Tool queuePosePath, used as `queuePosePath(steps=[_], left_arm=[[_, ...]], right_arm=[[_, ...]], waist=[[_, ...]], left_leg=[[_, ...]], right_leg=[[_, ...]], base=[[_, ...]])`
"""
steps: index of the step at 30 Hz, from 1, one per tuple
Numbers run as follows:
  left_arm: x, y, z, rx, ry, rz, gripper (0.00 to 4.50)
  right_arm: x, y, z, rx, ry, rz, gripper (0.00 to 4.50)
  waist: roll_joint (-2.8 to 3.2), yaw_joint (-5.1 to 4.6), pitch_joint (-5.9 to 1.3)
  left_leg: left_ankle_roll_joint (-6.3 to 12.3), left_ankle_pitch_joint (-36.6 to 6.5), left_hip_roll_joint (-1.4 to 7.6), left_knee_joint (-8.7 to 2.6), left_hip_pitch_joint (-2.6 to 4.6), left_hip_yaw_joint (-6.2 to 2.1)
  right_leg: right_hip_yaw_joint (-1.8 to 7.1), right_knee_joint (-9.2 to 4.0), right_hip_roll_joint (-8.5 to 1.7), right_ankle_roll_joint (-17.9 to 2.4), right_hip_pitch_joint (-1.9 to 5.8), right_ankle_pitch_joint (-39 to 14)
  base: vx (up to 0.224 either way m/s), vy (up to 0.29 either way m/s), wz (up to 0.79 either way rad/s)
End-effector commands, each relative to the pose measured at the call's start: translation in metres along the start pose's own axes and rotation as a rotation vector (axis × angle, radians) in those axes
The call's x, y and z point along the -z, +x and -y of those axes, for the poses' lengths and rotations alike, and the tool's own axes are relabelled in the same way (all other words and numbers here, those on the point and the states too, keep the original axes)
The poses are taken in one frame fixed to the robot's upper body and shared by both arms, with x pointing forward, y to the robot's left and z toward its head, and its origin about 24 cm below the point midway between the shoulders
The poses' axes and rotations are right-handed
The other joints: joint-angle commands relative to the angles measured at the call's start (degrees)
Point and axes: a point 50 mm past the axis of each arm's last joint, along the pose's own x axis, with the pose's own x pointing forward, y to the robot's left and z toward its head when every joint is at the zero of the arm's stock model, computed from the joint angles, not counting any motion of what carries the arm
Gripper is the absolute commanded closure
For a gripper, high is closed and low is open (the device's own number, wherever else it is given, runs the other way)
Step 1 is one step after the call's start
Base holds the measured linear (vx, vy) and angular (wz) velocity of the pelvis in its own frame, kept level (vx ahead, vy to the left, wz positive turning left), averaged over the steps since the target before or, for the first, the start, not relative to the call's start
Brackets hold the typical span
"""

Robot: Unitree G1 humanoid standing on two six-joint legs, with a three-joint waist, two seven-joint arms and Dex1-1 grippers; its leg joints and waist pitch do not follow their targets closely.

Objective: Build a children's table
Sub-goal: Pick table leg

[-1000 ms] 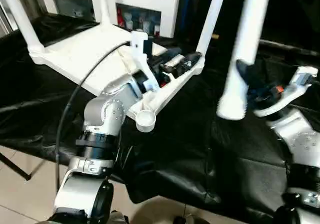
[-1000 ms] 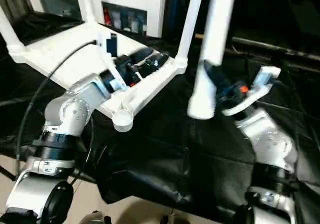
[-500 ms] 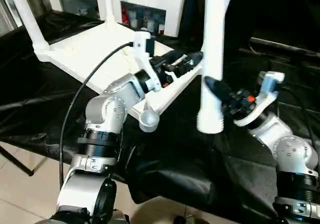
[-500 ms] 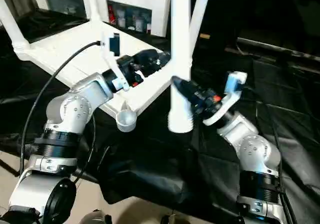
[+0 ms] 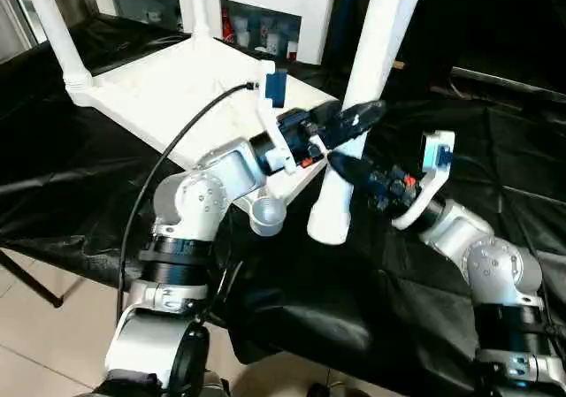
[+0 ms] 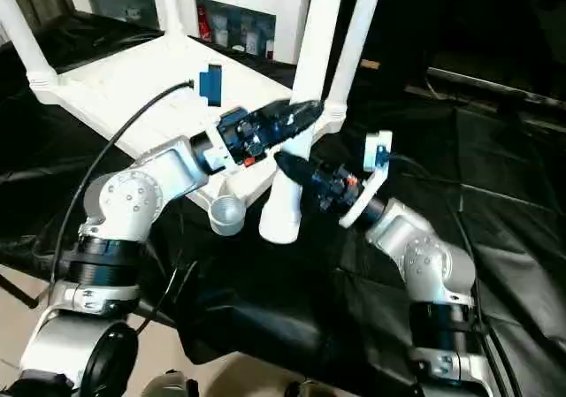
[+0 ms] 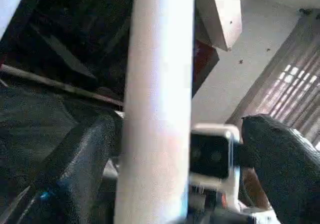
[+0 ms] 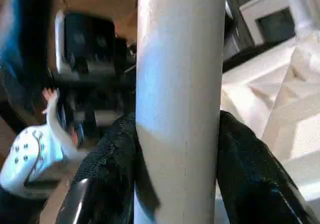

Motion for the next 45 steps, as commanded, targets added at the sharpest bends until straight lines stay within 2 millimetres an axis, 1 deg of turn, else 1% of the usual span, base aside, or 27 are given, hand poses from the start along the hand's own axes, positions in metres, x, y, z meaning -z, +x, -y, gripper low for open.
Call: queuePosePath(steps=[1, 3, 6, 7, 9, 10, 12, 13, 14, 17, 21, 22, 23, 24, 26, 27, 28, 31, 32, 35, 36, 37, 39, 40, 41, 44, 45], left_arm=[[0.001, 0.002, 0.004, 0.033, -0.002, -0.028, 0.00], [0.003, 0.002, 0.003, 0.021, 0.000, -0.050, 0.00], [0.004, 0.002, 0.000, -0.008, 0.000, -0.062, 0.00], [0.004, 0.004, -0.005, -0.051, -0.010, -0.056, 0.00], [0.000, 0.005, -0.007, -0.068, -0.022, -0.030, 0.27], [0.000, 0.005, -0.007, -0.068, -0.022, -0.029, 0.27], [-0.002, 0.005, -0.007, -0.068, -0.026, -0.022, 0.38], [-0.003, 0.005, -0.007, -0.068, -0.025, -0.019, 0.46], [-0.003, 0.005, -0.007, -0.068, -0.025, -0.019, 0.65], [-0.009, 0.005, -0.008, -0.078, -0.025, 0.009, 0.79], [-0.014, 0.006, -0.008, -0.073, -0.040, 0.032, 1.12], [-0.014, 0.006, -0.008, -0.071, -0.042, 0.033, 1.12], [-0.014, 0.007, -0.008, -0.071, -0.043, 0.034, 1.33], [-0.014, 0.007, -0.008, -0.071, -0.043, 0.035, 1.43], [-0.014, 0.009, -0.007, -0.071, -0.047, 0.040, 1.53], [-0.014, 0.009, -0.007, -0.070, -0.051, 0.043, 1.63], [-0.014, 0.010, -0.007, -0.070, -0.054, 0.046, 1.63], [-0.014, 0.010, -0.007, -0.070, -0.055, 0.046, 2.00], [-0.014, 0.009, -0.007, -0.071, -0.055, 0.048, 2.00], [-0.017, 0.008, -0.009, -0.084, -0.048, 0.056, 2.26], [-0.017, 0.008, -0.009, -0.084, -0.048, 0.056, 2.42], [-0.018, 0.007, -0.010, -0.098, -0.038, 0.060, 2.42], [-0.019, 0.007, -0.011, -0.111, -0.029, 0.062, 2.55], [-0.020, 0.007, -0.011, -0.118, -0.023, 0.063, 2.55], [-0.021, 0.007, -0.011, -0.121, -0.011, 0.061, 2.59], [-0.022, 0.007, -0.009, -0.112, -0.004, 0.056, 2.67], [-0.022, 0.007, -0.009, -0.110, -0.003, 0.054, 2.67]], right_arm=[[-0.009, 0.000, -0.003, -0.015, -0.034, 0.004, 2.68], [-0.007, 0.001, -0.005, -0.032, -0.041, -0.022, 2.68], [-0.001, 0.002, -0.009, -0.058, -0.055, -0.075, 2.68], [0.007, 0.004, -0.013, -0.083, -0.071, -0.136, 2.68], [0.011, 0.006, -0.013, -0.083, -0.076, -0.152, 2.69], [0.011, 0.006, -0.013, -0.082, -0.076, -0.152, 2.69], [0.011, 0.006, -0.013, -0.079, -0.081, -0.157, 2.69], [0.011, 0.006, -0.013, -0.079, -0.081, -0.158, 2.69], [0.011, 0.006, -0.013, -0.079, -0.081, -0.158, 2.69], [0.010, 0.006, -0.013, -0.078, -0.088, -0.165, 2.69], [0.009, 0.007, -0.012, -0.072, -0.098, -0.164, 2.69], [0.009, 0.007, -0.011, -0.070, -0.099, -0.164, 2.69], [0.008, 0.007, -0.011, -0.070, -0.099, -0.164, 2.69], [0.008, 0.008, -0.011, -0.071, -0.099, -0.164, 2.69], [0.008, 0.008, -0.011, -0.070, -0.099, -0.164, 2.69], [0.008, 0.008, -0.011, -0.070, -0.099, -0.164, 2.69], [0.008, 0.009, -0.011, -0.069, -0.099, -0.163, 2.69], [0.008, 0.009, -0.012, -0.070, -0.100, -0.165, 2.69], [0.008, 0.009, -0.012, -0.070, -0.101, -0.165, 2.69], [0.008, 0.011, -0.010, -0.046, -0.125, -0.171, 2.69], [0.008, 0.011, -0.010, -0.046, -0.125, -0.171, 2.34], [0.009, 0.012, -0.010, -0.059, -0.100, -0.178, 2.34], [0.009, 0.012, -0.010, -0.063, -0.092, -0.178, 1.97], [0.009, 0.012, -0.011, -0.067, -0.086, -0.178, 1.97], [0.009, 0.013, -0.011, -0.070, -0.085, -0.178, 1.94], [0.008, 0.014, -0.011, -0.071, -0.091, -0.181, 1.56], [0.008, 0.014, -0.011, -0.070, -0.095, -0.182, 1.51]], waist=[[-0.22, 0.00, -4.38], [-0.39, -0.01, -4.39], [-0.32, 0.06, -4.40], [-0.40, 0.09, -4.41], [-0.50, 0.06, -4.46], [-0.49, 0.18, -4.51], [-0.43, 0.11, -4.53], [-0.43, 0.15, -4.57], [-0.41, 0.16, -4.52], [-0.41, 0.21, -4.58], [-0.33, 0.29, -4.61], [-0.34, 0.27, -4.61], [-0.42, 0.28, -4.61], [-0.29, 0.32, -4.64], [-0.37, 0.26, -4.62], [-0.26, 0.27, -4.61], [-0.34, 0.26, -4.59], [-0.39, 0.26, -4.60], [-0.42, 0.27, -4.60], [-0.47, 0.22, -4.59], [-0.47, 0.22, -4.59], [-0.64, 0.18, -4.57], [-0.53, 0.20, -4.59], [-0.77, 0.23, -4.59], [-0.70, 0.26, -4.60], [-0.45, 0.23, -4.63], [-0.54, 0.19, -4.64]], left_leg=[[-0.03, -9.60, 1.80, -4.86, 0.81, -0.26], [-0.10, -9.74, 1.76, -4.85, 0.72, -0.26], [0.01, -9.22, 1.77, -4.85, 0.67, -0.31], [0.00, -8.91, 1.73, -4.79, 0.53, -0.30], [0.03, -8.51, 1.67, -4.77, 0.45, -0.32], [0.07, -8.47, 1.65, -4.71, 0.55, -0.27], [0.21, -8.17, 1.71, -4.73, 0.45, -0.35], [0.28, -8.14, 1.76, -4.69, 0.61, -0.31], [0.33, -8.22, 1.77, -4.72, 0.58, -0.32], [0.56, -7.53, 1.78, -4.62, 0.60, -0.27], [0.82, -7.10, 1.69, -4.55, 0.53, -0.24], [0.84, -7.10, 1.67, -4.53, 0.50, -0.23], [0.86, -7.19, 1.64, -4.51, 0.51, -0.21], [0.89, -7.12, 1.62, -4.50, 0.52, -0.22], [0.86, -7.14, 1.71, -4.52, 0.55, -0.24], [0.82, -7.20, 1.70, -4.52, 0.55, -0.25], [0.82, -7.40, 1.68, -4.50, 0.53, -0.22], [0.79, -7.54, 1.67, -4.51, 0.55, -0.24], [0.81, -7.49, 1.68, -4.52, 0.53, -0.26], [0.64, -7.39, 1.68, -4.55, 0.51, -0.28], [0.64, -7.39, 1.68, -4.55, 0.51, -0.28], [0.66, -7.62, 1.68, -4.55, 0.51, -0.27], [0.73, -7.51, 1.69, -4.54, 0.53, -0.27], [0.80, -7.40, 1.72, -4.54, 0.56, -0.27], [0.85, -7.23, 1.70, -4.49, 0.53, -0.26], [0.81, -6.76, 1.77, -4.52, 0.61, -0.28], [0.82, -6.74, 1.73, -4.48, 0.54, -0.25]], right_leg=[[2.22, -4.64, -3.01, -8.03, 3.79, -19.75], [2.21, -4.66, -3.00, -7.78, 3.85, -19.82], [2.23, -4.59, -3.01, -7.45, 3.88, -19.43], [2.23, -4.60, -2.96, -7.30, 3.97, -19.11], [2.25, -4.51, -2.95, -7.01, 4.00, -18.72], [2.25, -4.56, -2.97, -7.08, 3.97, -18.71], [2.23, -4.41, -3.00, -7.61, 3.99, -17.94], [2.24, -4.39, -3.00, -7.98, 3.89, -17.44], [2.24, -4.35, -2.98, -8.25, 3.90, -17.22], [2.29, -4.11, -2.95, -8.97, 3.96, -15.47], [2.28, -4.02, -2.99, -9.41, 4.09, -14.86], [2.28, -4.06, -2.97, -9.38, 4.09, -14.88], [2.26, -4.09, -2.94, -9.26, 4.10, -15.09], [2.26, -4.07, -2.94, -9.21, 4.11, -15.09], [2.26, -4.09, -2.95, -9.28, 4.09, -15.07], [2.26, -4.08, -2.96, -9.37, 4.11, -15.02], [2.26, -4.17, -2.97, -9.38, 4.12, -15.20], [2.24, -4.19, -2.96, -9.12, 4.13, -15.73], [2.25, -4.20, -2.96, -9.00, 4.13, -15.90], [2.23, -4.22, -2.94, -8.65, 4.12, -16.37], [2.23, -4.22, -2.94, -8.65, 4.12, -16.37], [2.21, -4.27, -2.94, -8.47, 4.10, -16.77], [2.24, -4.21, -2.93, -8.45, 4.11, -16.48], [2.22, -4.20, -2.93, -8.47, 4.08, -16.40], [2.25, -4.14, -2.95, -8.56, 4.10, -16.06], [2.26, -4.04, -2.94, -8.90, 4.03, -15.15], [2.27, -4.01, -2.93, -8.97, 4.08, -14.92]], base=[[0.000, 0.000, 0.00], [0.000, 0.000, 0.00], [0.000, 0.000, 0.00], [0.000, 0.000, 0.00], [0.000, 0.000, 0.00], [0.000, 0.000, 0.00], [0.000, 0.000, 0.00], [0.000, 0.000, 0.00], [0.000, 0.000, 0.00], [0.000, 0.000, 0.00], [0.000, 0.000, 0.00], [0.000, 0.000, 0.00], [0.000, 0.000, 0.00], [0.000, 0.000, 0.00], [0.000, 0.000, 0.00], [0.000, 0.000, 0.00], [0.000, 0.000, 0.00], [0.000, 0.000, 0.00], [0.000, 0.000, 0.00], [0.000, 0.000, 0.00], [0.000, 0.000, 0.00], [0.000, 0.000, 0.00], [0.000, 0.000, 0.00], [0.000, 0.000, 0.00], [0.000, 0.000, 0.00], [0.000, 0.000, 0.00], [0.000, 0.000, 0.00]])
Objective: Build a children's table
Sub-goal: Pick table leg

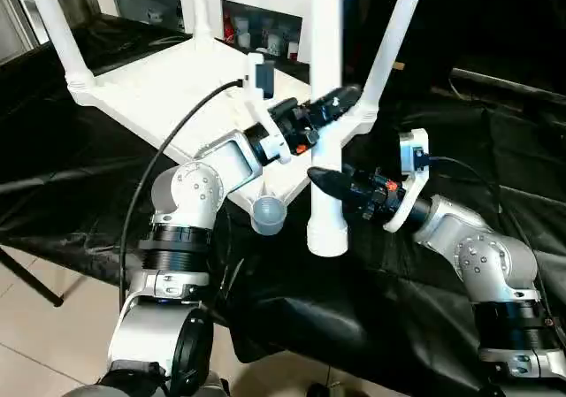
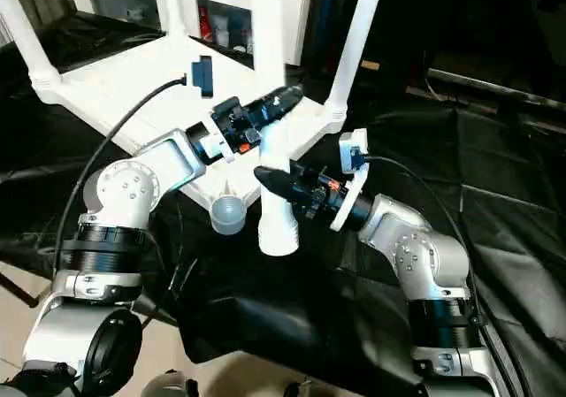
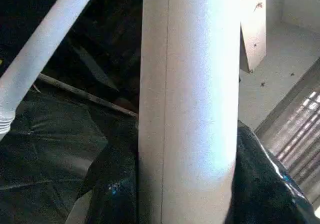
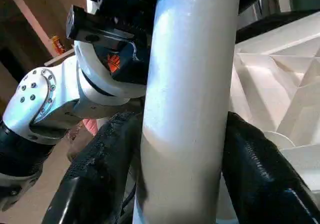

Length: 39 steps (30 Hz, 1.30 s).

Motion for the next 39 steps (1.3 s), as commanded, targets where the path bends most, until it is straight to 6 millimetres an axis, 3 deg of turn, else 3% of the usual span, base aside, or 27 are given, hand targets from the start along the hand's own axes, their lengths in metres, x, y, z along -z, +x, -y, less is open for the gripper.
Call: queuePosePath(steps=[1, 9, 10, 11, 15, 19, 23, 31, 39], left_arm=[[-0.004, 0.005, 0.005, 0.007, 0.034, -0.015, 2.67], [-0.001, 0.007, 0.003, -0.009, 0.057, -0.026, 2.68], [-0.001, 0.007, 0.003, -0.012, 0.063, -0.029, 2.68], [-0.001, 0.007, 0.003, -0.014, 0.065, -0.030, 2.68], [0.000, 0.006, 0.004, -0.008, 0.096, -0.057, 2.68], [0.004, 0.007, 0.005, 0.009, 0.143, -0.103, 2.68], [0.006, 0.009, 0.009, 0.041, 0.176, -0.141, 2.68], [0.005, 0.013, 0.015, 0.081, 0.178, -0.147, 2.68], [0.001, 0.012, 0.015, 0.084, 0.187, -0.136, 2.68]], right_arm=[[-0.006, 0.002, -0.001, -0.008, -0.021, 0.003, 1.51], [-0.005, 0.002, -0.001, 0.002, -0.044, -0.032, 0.75], [-0.005, 0.001, 0.000, 0.002, -0.044, -0.047, 0.69], [-0.004, 0.001, 0.000, 0.005, -0.042, -0.058, 0.68], [-0.001, 0.001, 0.007, 0.055, -0.047, -0.153, 0.22], [0.001, 0.001, 0.010, 0.087, -0.019, -0.206, 0.21], [0.001, 0.002, 0.011, 0.108, 0.022, -0.239, 0.21], [0.007, 0.000, 0.009, 0.096, 0.068, -0.310, 0.21], [0.013, 0.001, 0.010, 0.103, 0.095, -0.345, 0.21]], waist=[[-0.37, -0.03, -4.66], [-0.66, 0.01, -4.66], [-1.14, -0.09, -4.61], [-0.88, 0.02, -4.59], [-1.04, -0.14, -4.56], [-1.08, -0.08, -4.60], [-0.70, -0.08, -4.69], [-0.99, -0.05, -4.77], [-1.13, 0.01, -4.70]], left_leg=[[0.87, -6.71, 1.71, -4.48, 0.65, -0.24], [1.01, -6.02, 1.73, -4.44, 0.64, -0.21], [1.07, -6.03, 1.74, -4.42, 0.58, -0.15], [0.95, -6.32, 1.75, -4.46, 0.62, -0.21], [0.46, -6.31, 1.72, -4.52, 0.59, -0.27], [0.40, -6.16, 1.70, -4.42, 0.66, -0.20], [0.27, -5.58, 1.68, -4.41, 0.71, -0.20], [0.32, -5.10, 1.68, -4.29, 0.65, -0.14], [0.04, -5.65, 1.70, -4.27, 0.69, -0.11]], right_leg=[[2.20, -3.98, -2.93, -8.97, 4.07, -14.82], [2.25, -3.88, -3.01, -8.85, 4.15, -14.81], [2.24, -3.97, -2.98, -8.77, 4.11, -14.85], [2.23, -3.99, -3.03, -8.59, 4.11, -15.52], [2.18, -4.02, -2.93, -7.95, 4.05, -16.47], [2.29, -4.02, -2.98, -7.79, 4.04, -16.24], [2.32, -3.77, -2.92, -8.65, 4.10, -14.31], [2.32, -3.54, -2.93, -9.56, 4.27, -12.50], [2.32, -3.79, -3.02, -8.59, 4.09, -14.87]], base=[[0.000, 0.000, 0.00], [0.000, 0.000, 0.00], [0.000, 0.000, 0.00], [0.000, 0.000, 0.00], [0.000, 0.000, 0.00], [0.000, 0.000, 0.00], [0.000, 0.000, 0.00], [0.000, 0.000, 0.00], [0.000, 0.000, 0.00]])
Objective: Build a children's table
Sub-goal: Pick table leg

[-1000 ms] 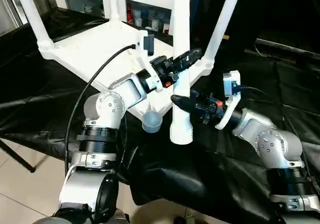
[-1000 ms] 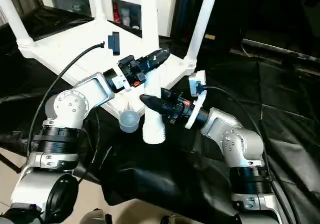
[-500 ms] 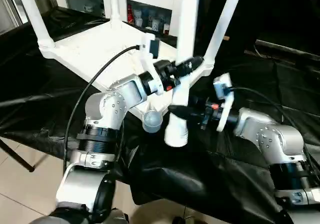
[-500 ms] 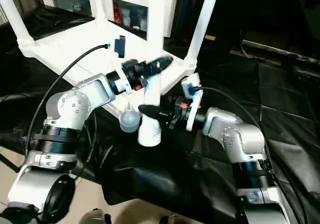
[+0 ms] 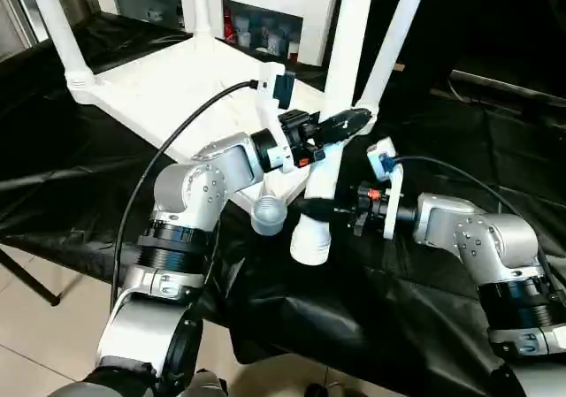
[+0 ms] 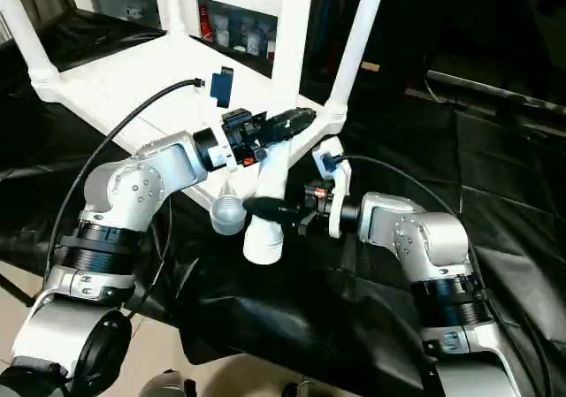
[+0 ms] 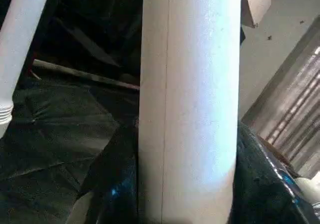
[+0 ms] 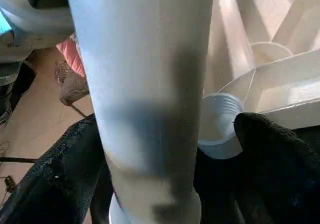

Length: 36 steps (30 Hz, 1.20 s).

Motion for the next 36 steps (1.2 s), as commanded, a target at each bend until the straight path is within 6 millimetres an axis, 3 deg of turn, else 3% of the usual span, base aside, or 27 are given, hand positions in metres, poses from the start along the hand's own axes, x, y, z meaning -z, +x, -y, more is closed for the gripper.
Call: queuePosePath(steps=[1, 2, 4, 6, 7, 12, 19, 25, 27, 30, 36], left_arm=[[-0.0121, 0.0055, 0.0085, 0.036, 0.049, 0.015, 2.68], [-0.0122, 0.0051, 0.0085, 0.036, 0.048, 0.017, 2.68], [-0.0123, 0.0046, 0.0086, 0.036, 0.047, 0.018, 2.68], [-0.0118, 0.0041, 0.0085, 0.034, 0.047, 0.019, 2.68], [-0.0116, 0.0038, 0.0087, 0.033, 0.047, 0.019, 2.68], [-0.0121, 0.0037, 0.0097, 0.038, 0.043, 0.025, 2.68], [-0.0130, 0.0052, 0.0112, 0.044, 0.038, 0.033, 2.68], [-0.0117, 0.0060, 0.0112, 0.045, 0.035, 0.033, 2.68], [-0.0116, 0.0061, 0.0113, 0.044, 0.035, 0.033, 2.68], [-0.0116, 0.0054, 0.0113, 0.042, 0.036, 0.033, 2.68], [-0.0098, 0.0042, 0.0117, 0.044, 0.043, 0.020, 2.68]], right_arm=[[-0.0005, -0.0010, 0.0016, 0.010, 0.007, -0.008, 0.21], [-0.0003, -0.0006, 0.0017, 0.009, 0.009, -0.009, 0.21], [0.0002, 0.0001, 0.0018, 0.006, 0.012, -0.012, 0.56], [0.0015, 0.0018, 0.0024, 0.004, 0.023, -0.016, 0.56], [0.0023, 0.0024, 0.0026, 0.002, 0.028, -0.016, 0.69], [0.0063, 0.0039, 0.0026, -0.004, 0.044, -0.018, 1.29], [0.0071, 0.0059, 0.0014, -0.021, 0.053, -0.002, 1.48], [0.0056, 0.0063, 0.0021, -0.022, 0.045, 0.014, 2.13], [0.0046, 0.0059, 0.0023, -0.011, 0.012, 0.012, 2.16], [0.0043, 0.0063, 0.0037, -0.001, 0.008, 0.015, 1.69], [-0.0015, 0.0071, 0.0058, 0.013, -0.009, 0.045, 1.70]], waist=[[-0.64, -0.01, -4.65], [-1.11, 0.06, -4.66], [-0.84, 0.08, -4.63], [-1.31, 0.01, -4.67], [-1.05, 0.10, -4.68], [-1.08, 0.11, -4.69], [-1.08, 0.15, -4.71], [-1.15, 0.14, -4.67], [-1.23, 0.11, -4.69], [-1.20, 0.13, -4.68], [-1.48, 0.12, -4.71]], left_leg=[[0.05, -5.75, 1.69, -4.29, 0.63, -0.14], [0.12, -5.64, 1.66, -4.26, 0.54, -0.14], [-0.02, -5.77, 1.73, -4.31, 0.62, -0.17], [-0.18, -5.78, 1.73, -4.32, 0.61, -0.15], [-0.27, -5.92, 1.77, -4.34, 0.68, -0.18], [-0.33, -5.37, 1.78, -4.33, 0.68, -0.19], [-0.25, -5.15, 1.74, -4.28, 0.66, -0.17], [-0.48, -5.75, 1.73, -4.31, 0.63, -0.19], [-0.61, -5.73, 1.78, -4.32, 0.62, -0.21], [-0.56, -5.52, 1.77, -4.34, 0.65, -0.21], [-0.32, -5.30, 1.72, -4.28, 0.64, -0.16]], right_leg=[[2.26, -3.86, -2.99, -8.43, 4.12, -15.00], [2.24, -3.77, -3.04, -8.11, 4.17, -15.49], [2.26, -3.89, -3.10, -8.01, 4.05, -15.95], [2.20, -3.88, -3.02, -8.02, 4.06, -15.48], [2.22, -3.81, -3.12, -8.23, 4.03, -15.60], [2.26, -3.58, -3.05, -8.61, 4.09, -13.63], [2.27, -3.56, -3.06, -8.81, 4.13, -13.57], [2.25, -3.71, -3.09, -8.27, 4.13, -14.77], [2.23, -3.69, -3.08, -8.14, 4.11, -14.73], [2.25, -3.66, -3.08, -8.19, 4.09, -14.54], [2.25, -3.60, -3.06, -8.37, 4.09, -14.22]], base=[[0.000, 0.000, 0.00], [0.000, 0.000, 0.00], [0.000, 0.000, 0.00], [0.000, 0.000, 0.00], [0.000, 0.000, 0.00], [0.000, 0.000, 0.00], [0.000, 0.000, 0.00], [0.000, 0.000, 0.00], [0.000, 0.000, 0.00], [0.000, 0.000, 0.00], [0.000, 0.000, 0.00]])
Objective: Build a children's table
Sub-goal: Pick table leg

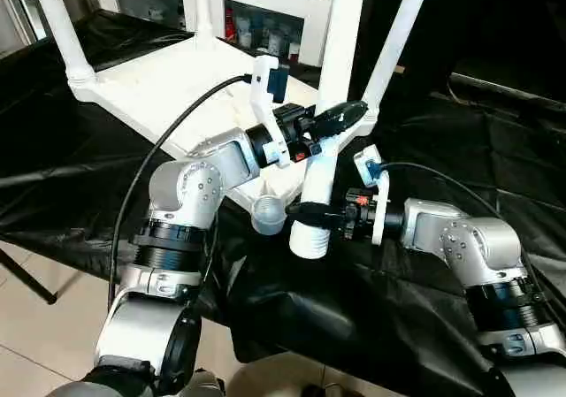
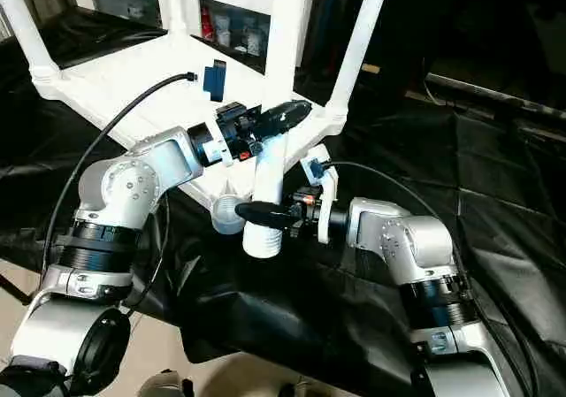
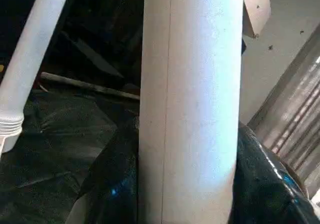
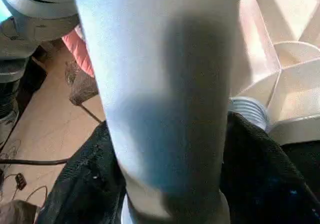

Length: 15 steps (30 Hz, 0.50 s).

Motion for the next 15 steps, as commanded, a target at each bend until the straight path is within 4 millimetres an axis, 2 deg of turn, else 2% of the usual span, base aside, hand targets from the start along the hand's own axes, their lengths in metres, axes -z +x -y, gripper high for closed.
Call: queuePosePath(steps=[1, 3, 4, 6, 14, 15], left_arm=[[-0.0032, 0.0075, 0.0121, 0.057, 0.027, -0.006, 2.68], [-0.0031, 0.0071, 0.0122, 0.057, 0.026, -0.006, 2.68], [-0.0031, 0.0071, 0.0122, 0.057, 0.026, -0.006, 2.68], [-0.0026, 0.0066, 0.0122, 0.056, 0.028, -0.009, 2.68], [-0.0013, 0.0067, 0.0118, 0.054, 0.040, -0.018, 2.68], [-0.0010, 0.0067, 0.0118, 0.054, 0.041, -0.020, 2.68]], right_arm=[[-0.0082, -0.0071, 0.0060, 0.055, -0.020, 0.020, 1.70], [-0.0089, -0.0075, 0.0055, 0.045, -0.018, 0.023, 1.70], [-0.0089, -0.0075, 0.0055, 0.045, -0.018, 0.023, 1.70], [-0.0097, -0.0077, 0.0045, 0.030, -0.012, 0.029, 1.70], [-0.0112, -0.0057, 0.0012, -0.004, -0.007, 0.042, 1.70], [-0.0118, -0.0059, 0.0010, -0.005, -0.007, 0.045, 1.70]], waist=[[-0.58, 0.07, -4.71], [-0.58, 0.06, -4.71], [-0.84, 0.02, -4.73], [-0.64, 0.08, -4.71], [-0.85, 0.07, -4.72], [-0.73, 0.08, -4.72]], left_leg=[[-0.21, -5.06, 1.75, -4.30, 0.66, -0.19], [-0.22, -5.05, 1.73, -4.26, 0.66, -0.17], [-0.16, -4.99, 1.75, -4.27, 0.63, -0.17], [-0.21, -4.91, 1.82, -4.29, 0.67, -0.21], [-0.50, -5.46, 1.76, -4.29, 0.70, -0.20], [-0.60, -5.50, 1.78, -4.31, 0.71, -0.23]], right_leg=[[2.26, -3.57, -3.07, -8.53, 4.10, -13.83], [2.27, -3.60, -3.05, -8.59, 4.10, -13.61], [2.25, -3.57, -3.05, -8.60, 4.14, -13.53], [2.26, -3.49, -3.10, -8.77, 4.11, -13.25], [2.26, -3.57, -3.06, -8.68, 4.13, -13.37], [2.25, -3.56, -3.06, -8.60, 4.11, -13.56]], base=[[0.000, 0.000, 0.00], [0.000, 0.000, 0.00], [0.000, 0.000, 0.00], [0.000, 0.000, 0.00], [0.000, 0.000, 0.00], [0.000, 0.000, 0.00]])
